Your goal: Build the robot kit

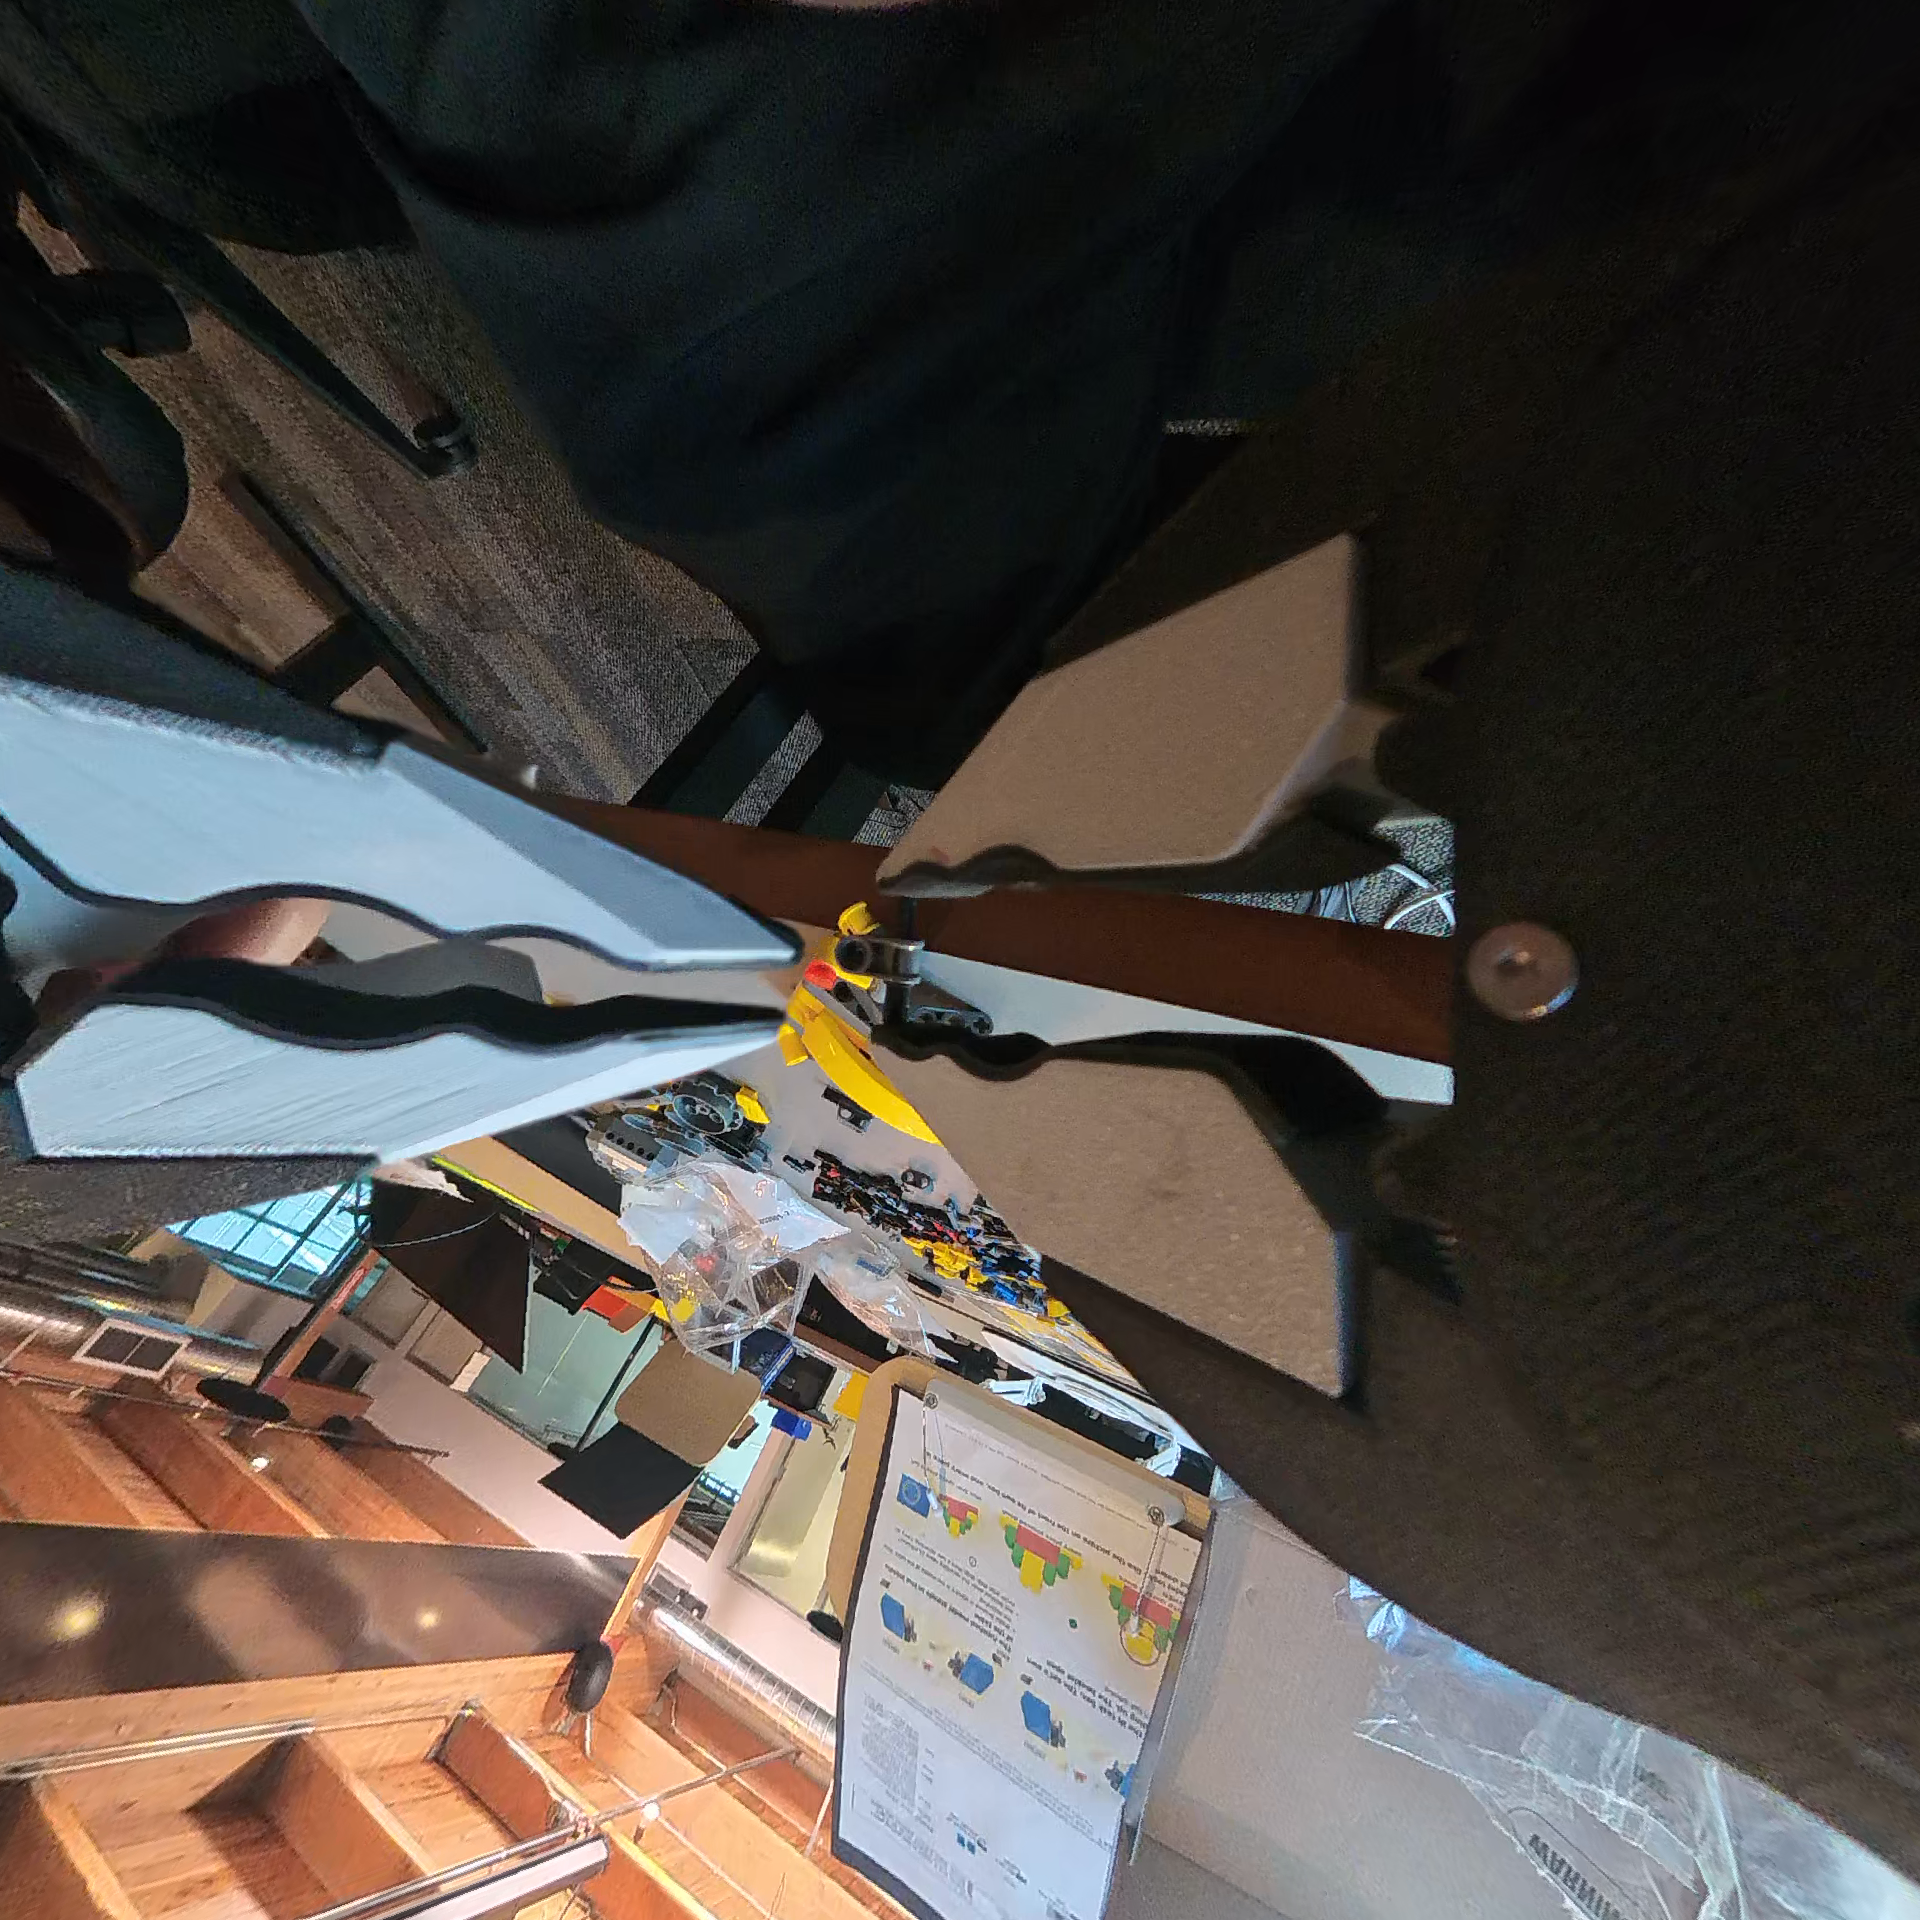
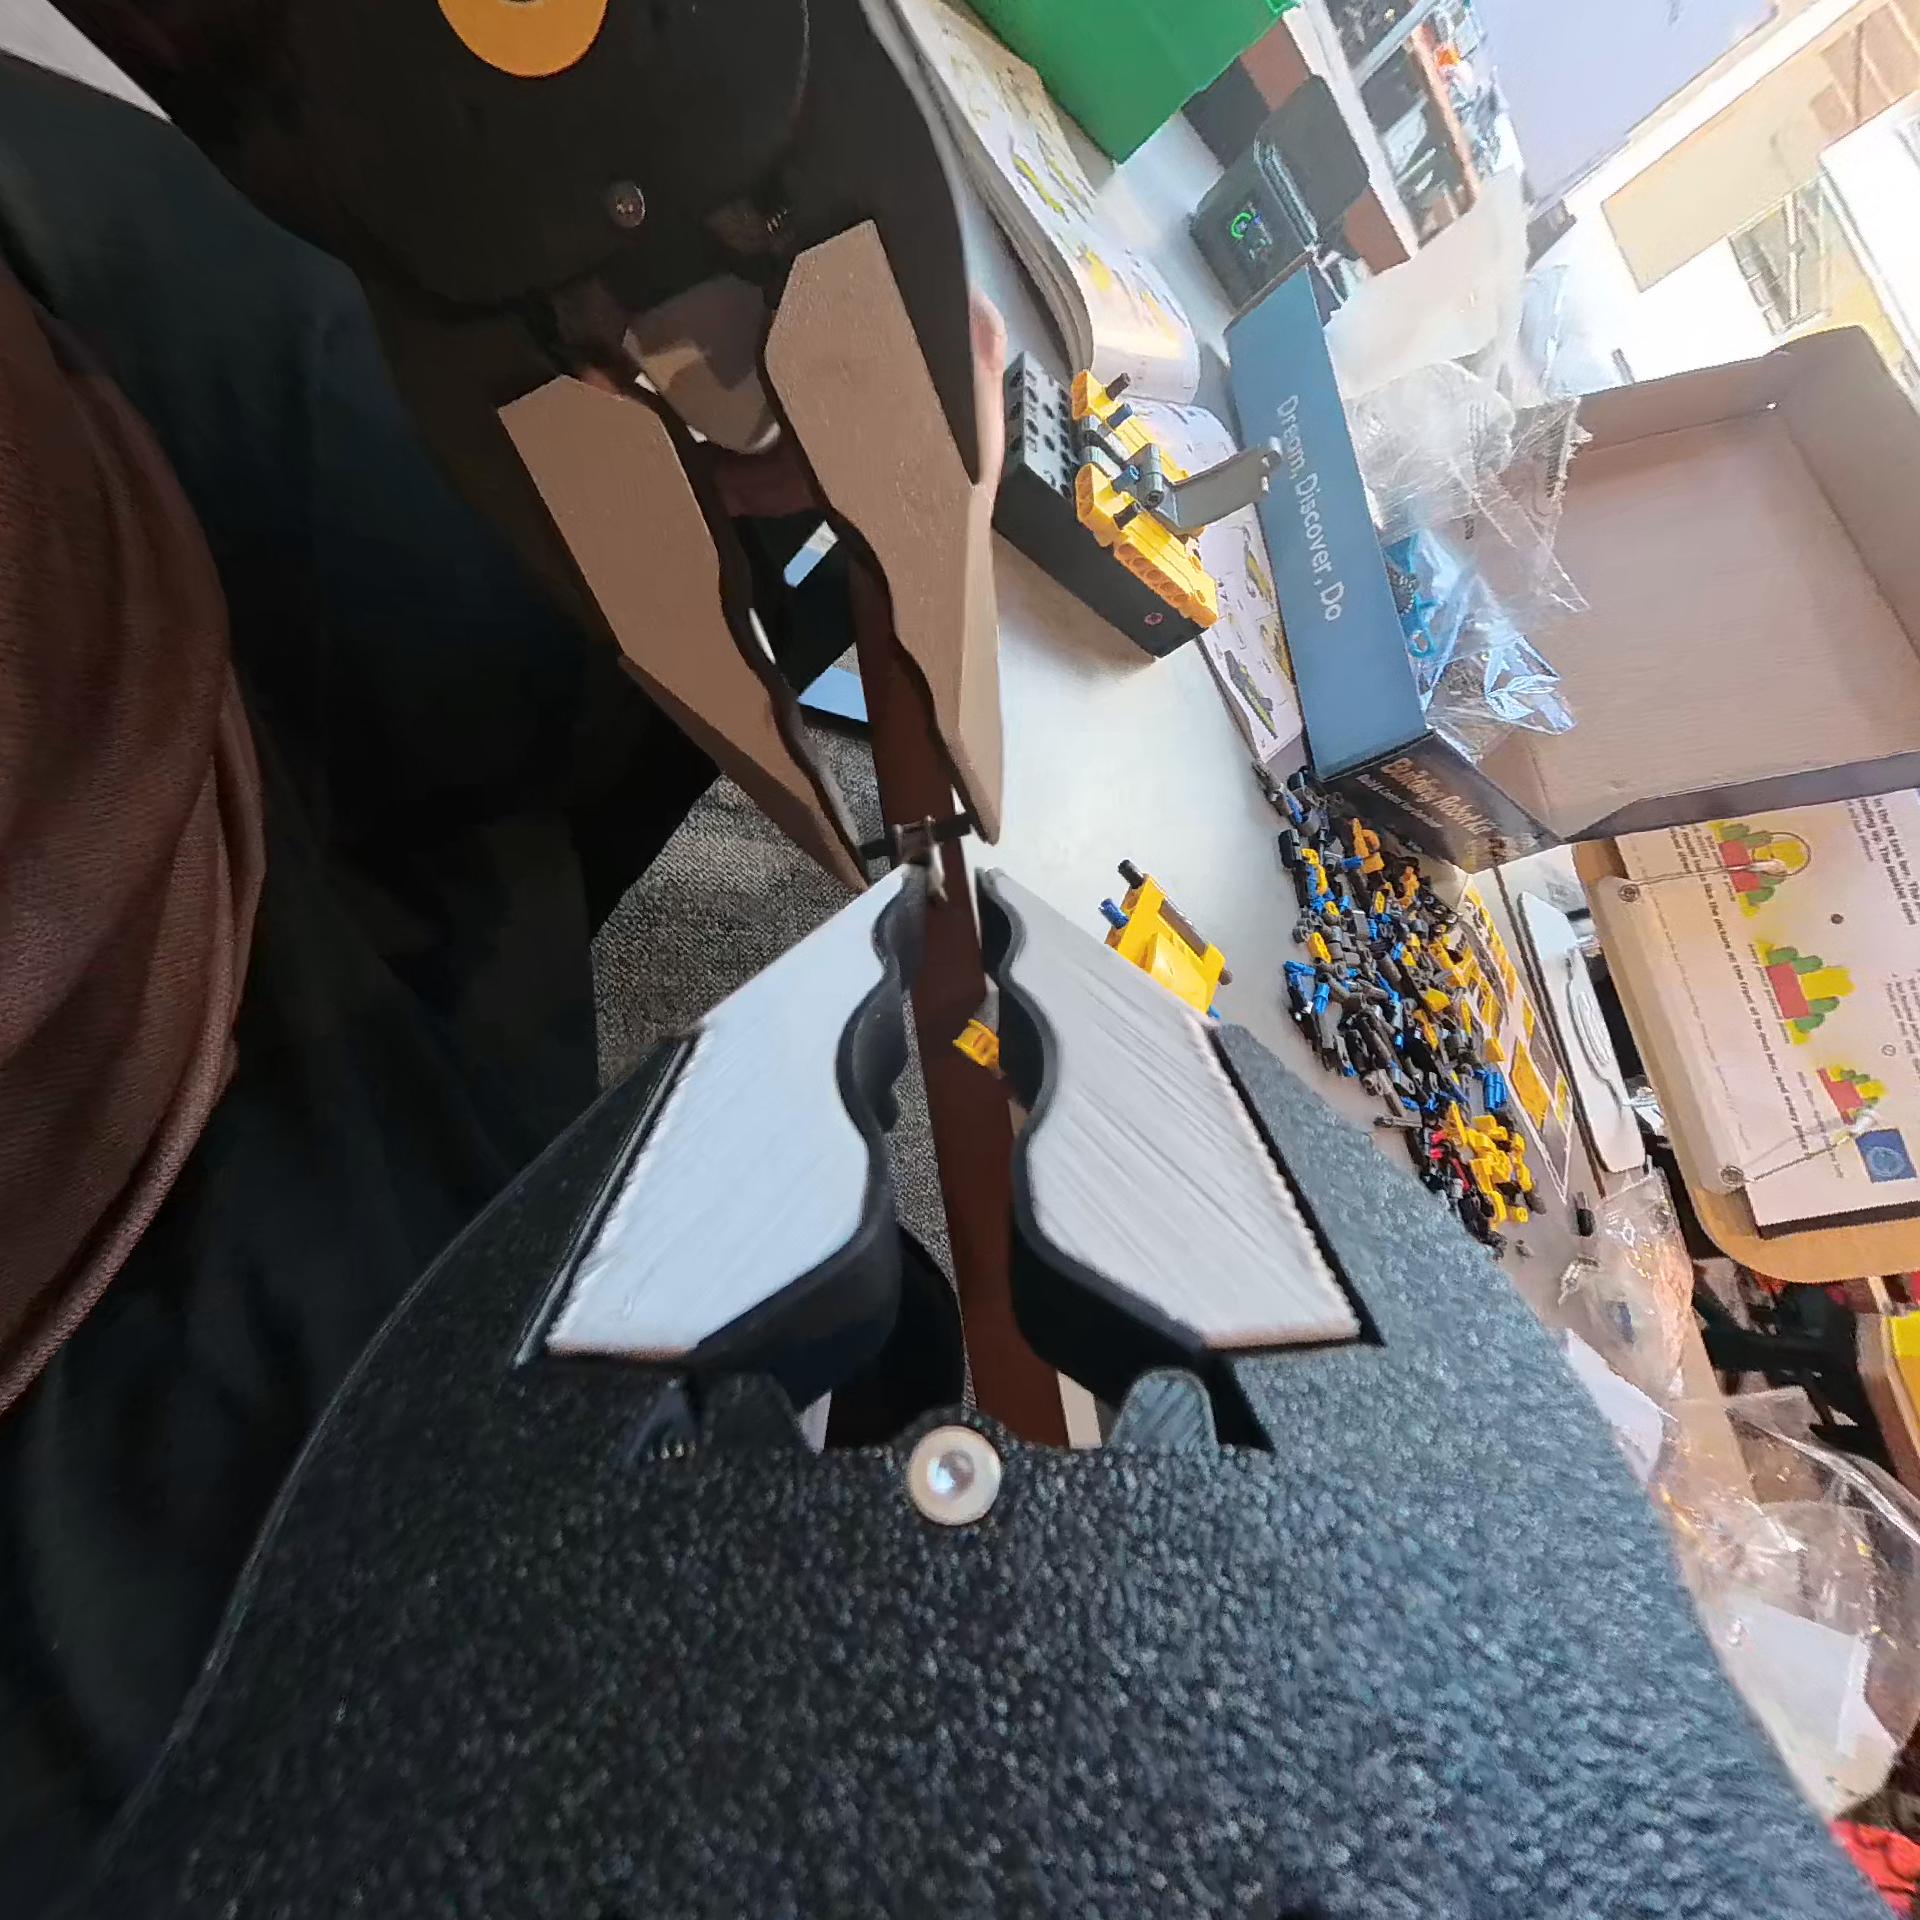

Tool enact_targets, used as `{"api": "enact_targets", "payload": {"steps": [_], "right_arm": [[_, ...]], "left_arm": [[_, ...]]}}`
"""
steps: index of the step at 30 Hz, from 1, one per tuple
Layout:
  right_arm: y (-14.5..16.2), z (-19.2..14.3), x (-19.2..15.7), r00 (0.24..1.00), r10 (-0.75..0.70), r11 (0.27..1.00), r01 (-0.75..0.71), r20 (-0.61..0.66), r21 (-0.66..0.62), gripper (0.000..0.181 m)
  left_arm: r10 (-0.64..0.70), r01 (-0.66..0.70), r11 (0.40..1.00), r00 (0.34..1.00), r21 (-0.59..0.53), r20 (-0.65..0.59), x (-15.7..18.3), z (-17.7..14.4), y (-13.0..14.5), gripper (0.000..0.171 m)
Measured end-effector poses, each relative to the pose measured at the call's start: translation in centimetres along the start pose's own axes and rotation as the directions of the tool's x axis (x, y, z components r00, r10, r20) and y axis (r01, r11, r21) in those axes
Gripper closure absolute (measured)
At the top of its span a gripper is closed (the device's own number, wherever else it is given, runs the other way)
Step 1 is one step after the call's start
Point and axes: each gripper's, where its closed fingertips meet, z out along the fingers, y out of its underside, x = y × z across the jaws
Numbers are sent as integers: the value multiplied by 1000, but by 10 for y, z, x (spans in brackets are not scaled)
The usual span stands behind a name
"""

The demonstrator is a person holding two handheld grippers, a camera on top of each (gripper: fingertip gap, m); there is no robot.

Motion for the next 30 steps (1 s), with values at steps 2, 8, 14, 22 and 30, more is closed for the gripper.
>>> {"api": "enact_targets", "payload": {"steps": [2,8,14,22,30], "right_arm": [[2,-2,6,1000,23,1000,-23,-18,5,174],[13,-1,9,996,91,996,-91,5,-8,168],[20,-2,13,996,84,996,-85,-12,-30,170],[27,2,14,999,44,997,-45,-17,-70,160],[36,11,17,999,-42,990,38,-28,-136,149]], "left_arm": [[1,-1,1000,1000,0,-1,0,0,0,150],[2,-2,1000,1000,-2,2,0,0,1,150],[2,-2,1000,1000,0,-1,0,-1,1,150],[-4,4,1000,1000,-5,7,-2,-1,3,149],[-8,9,1000,1000,-26,22,-5,0,8,149]]}}
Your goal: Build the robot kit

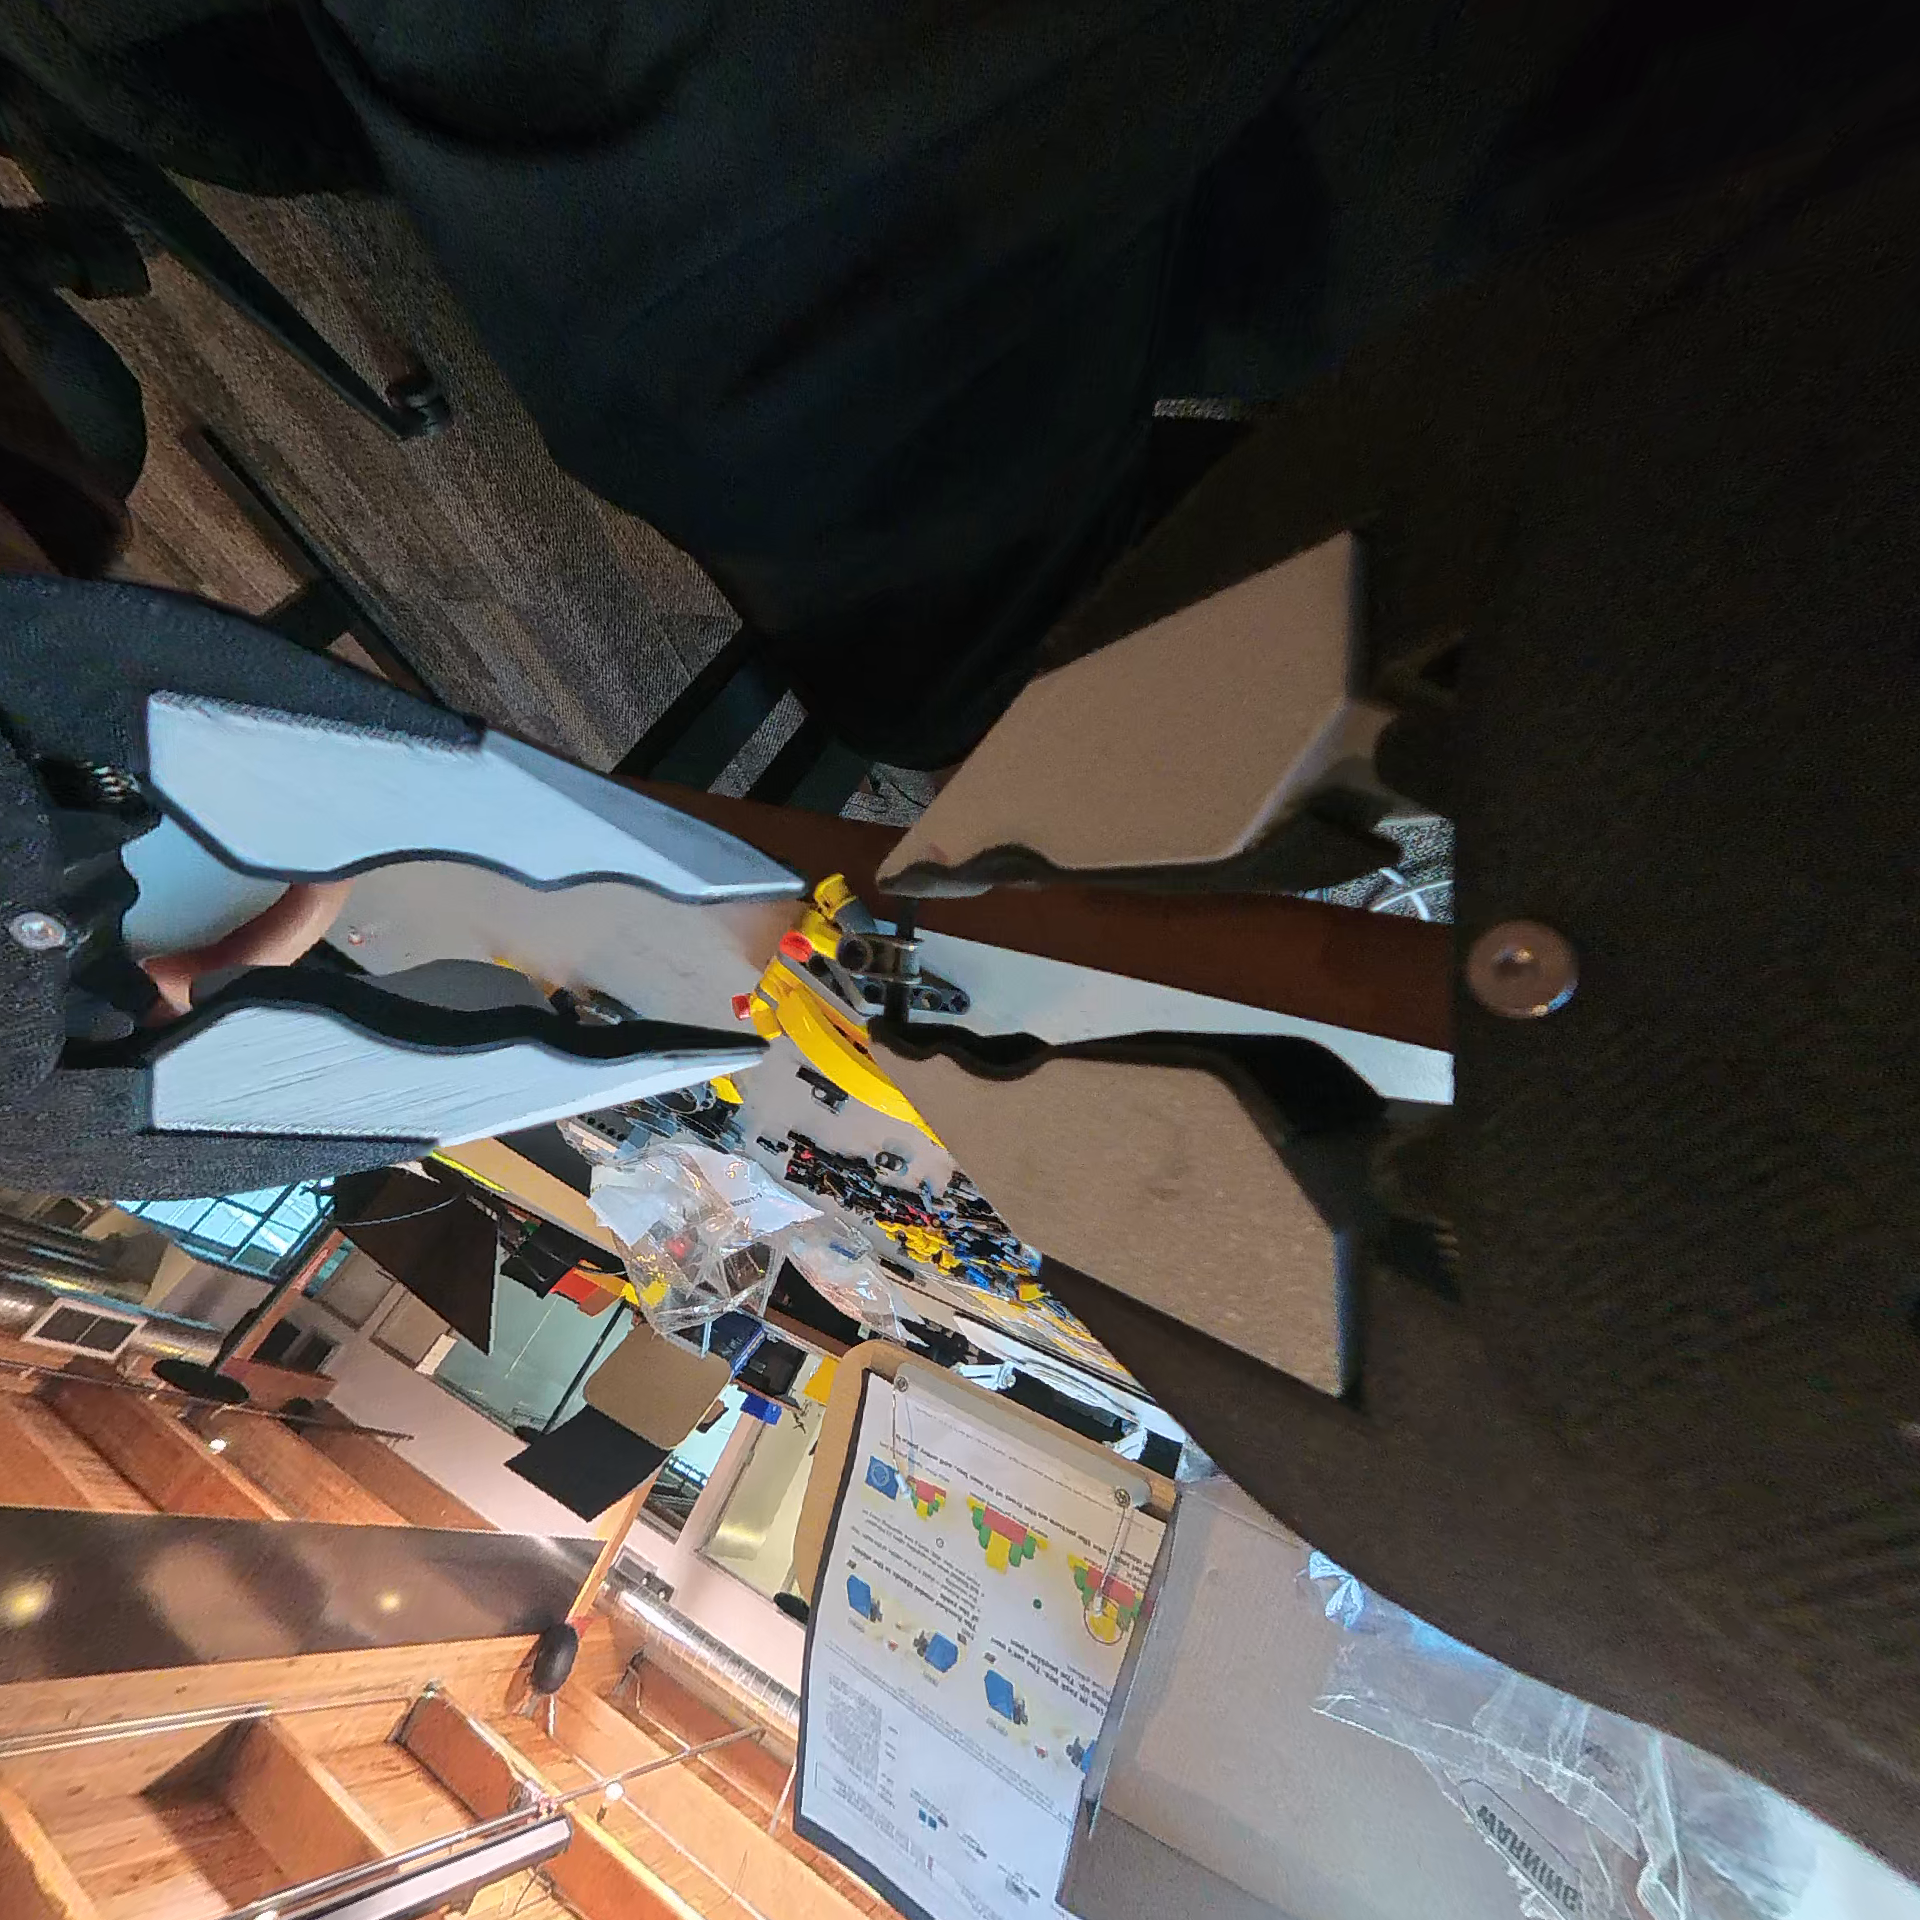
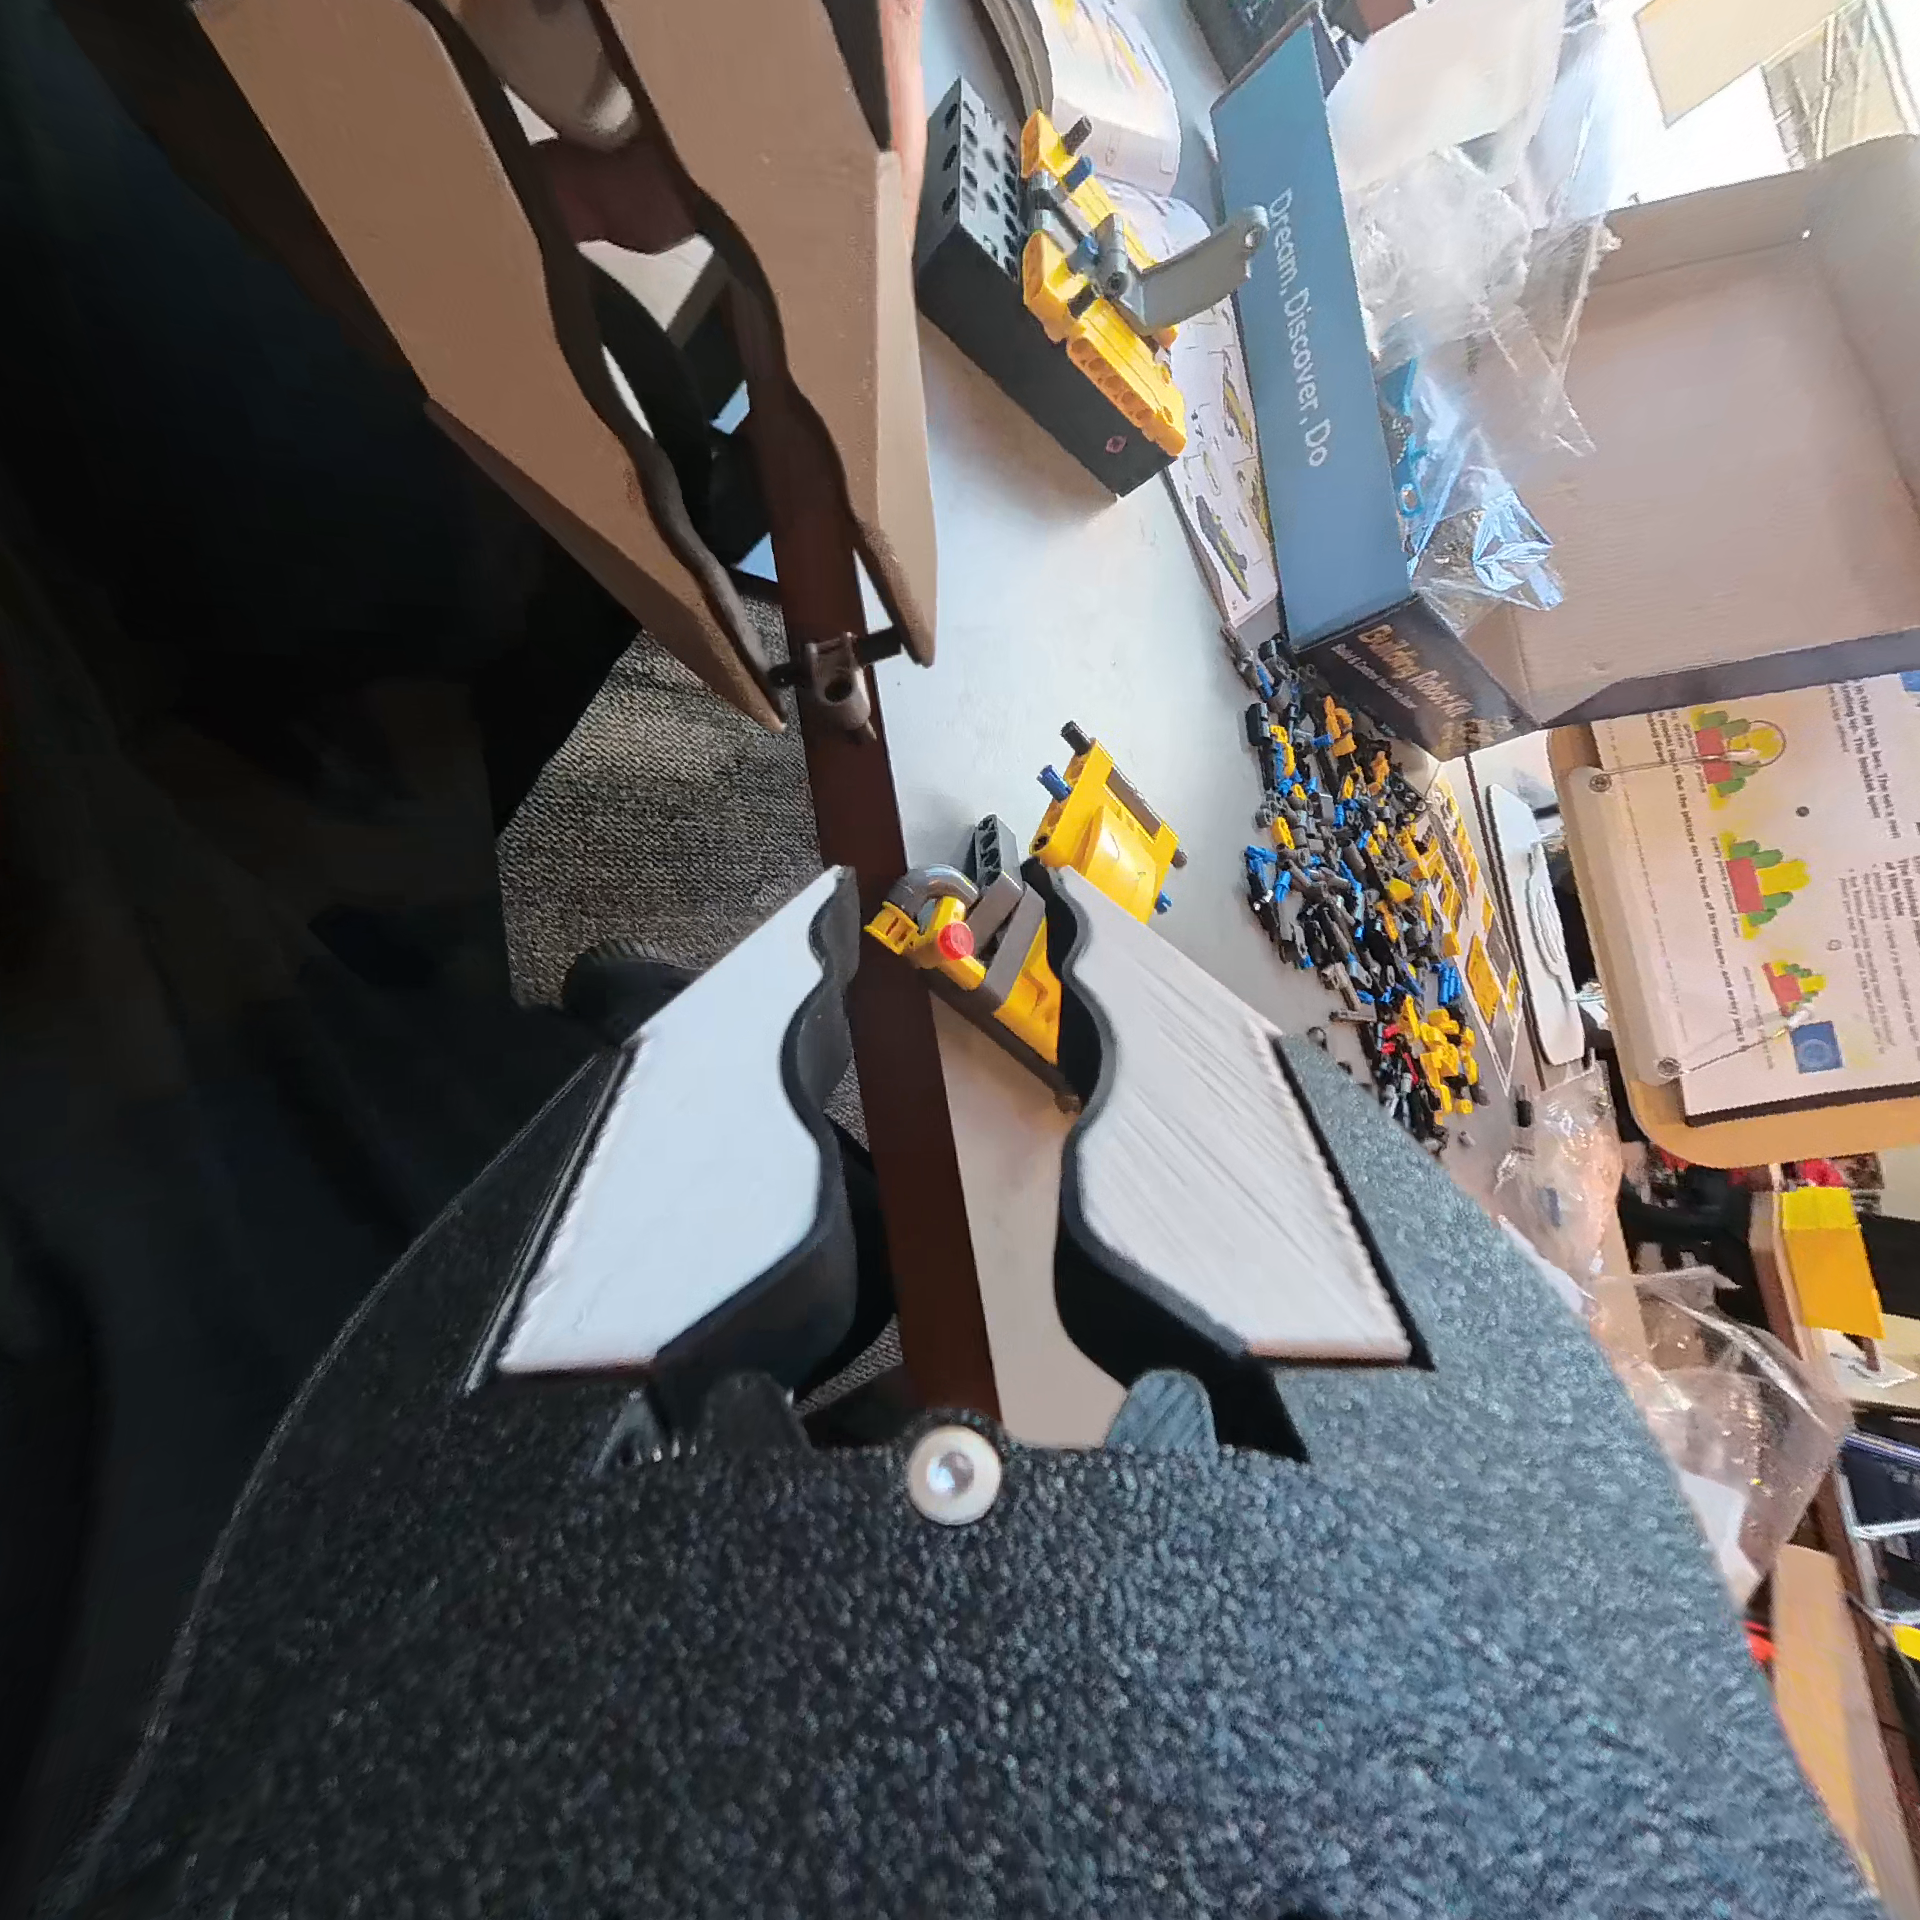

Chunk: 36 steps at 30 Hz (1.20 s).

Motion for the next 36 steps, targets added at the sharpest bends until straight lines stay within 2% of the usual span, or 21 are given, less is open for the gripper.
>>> {"api": "enact_targets", "payload": {"steps": [5,12,17,19,21,25,28,33,36], "right_arm": [[7,14,-4,989,-145,987,145,5,-74,149],[30,21,4,976,-219,959,215,2,-187,151],[40,11,17,992,-122,975,117,-17,-190,141],[42,8,17,995,-102,978,98,-15,-187,143],[41,7,14,996,-93,980,90,-10,-176,153],[21,9,5,997,-71,991,72,13,-109,153],[16,17,1,999,-1,995,5,34,-98,144],[32,28,-1,997,70,983,-61,44,-174,126],[35,21,1,999,35,985,-31,25,-168,138]], "left_arm": [[-5,5,1000,1000,-24,14,-4,1,6,149],[-3,3,1000,1000,-27,13,-4,0,8,149],[-4,4,1000,1000,-24,6,-2,0,7,149],[-6,6,1000,1000,-26,7,-2,1,8,149],[-6,6,1000,1000,-27,5,-2,1,8,149],[-6,6,1000,1000,-26,-1,0,2,7,149],[-5,5,1000,1000,-29,-5,1,4,8,150],[-4,4,1000,1000,-31,-6,1,4,8,150],[-3,2,1000,1000,-31,-4,1,3,8,149]]}}
